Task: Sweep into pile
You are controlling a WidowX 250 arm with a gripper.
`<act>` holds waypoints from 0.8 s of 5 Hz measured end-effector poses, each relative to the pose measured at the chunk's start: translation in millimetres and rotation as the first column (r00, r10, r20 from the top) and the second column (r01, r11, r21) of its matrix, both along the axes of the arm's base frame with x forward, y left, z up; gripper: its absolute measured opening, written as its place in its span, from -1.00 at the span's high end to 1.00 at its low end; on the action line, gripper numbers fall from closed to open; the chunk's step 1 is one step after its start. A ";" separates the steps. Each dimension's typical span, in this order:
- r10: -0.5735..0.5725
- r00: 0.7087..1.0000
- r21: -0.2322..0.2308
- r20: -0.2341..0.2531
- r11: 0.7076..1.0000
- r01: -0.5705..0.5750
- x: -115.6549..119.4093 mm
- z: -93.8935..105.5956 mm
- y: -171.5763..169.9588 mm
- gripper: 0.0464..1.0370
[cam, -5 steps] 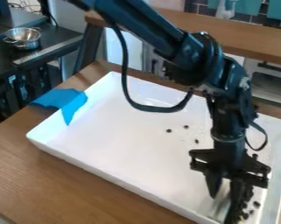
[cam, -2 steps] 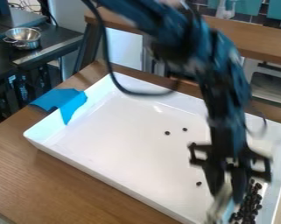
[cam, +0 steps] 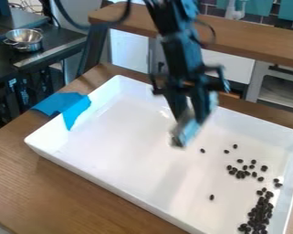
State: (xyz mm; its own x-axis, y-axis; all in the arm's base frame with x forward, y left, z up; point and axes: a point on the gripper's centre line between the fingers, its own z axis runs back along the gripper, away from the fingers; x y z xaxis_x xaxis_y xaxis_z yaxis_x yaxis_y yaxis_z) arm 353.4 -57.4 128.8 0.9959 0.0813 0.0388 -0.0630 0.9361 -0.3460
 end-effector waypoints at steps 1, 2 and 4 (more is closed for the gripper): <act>0.054 0.999 0.145 -0.003 0.988 -0.054 17.2 -13.9 49.5 0.36; 0.029 1.000 0.257 -0.003 0.966 -0.027 29.0 -33.3 87.0 0.36; -0.052 0.999 0.302 -0.014 0.952 0.054 41.3 -69.9 108.9 0.36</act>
State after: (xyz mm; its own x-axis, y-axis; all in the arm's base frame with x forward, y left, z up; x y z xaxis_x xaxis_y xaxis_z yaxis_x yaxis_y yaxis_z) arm 394.7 51.5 58.9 0.9988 0.0139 0.0471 -0.0118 0.9989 -0.0458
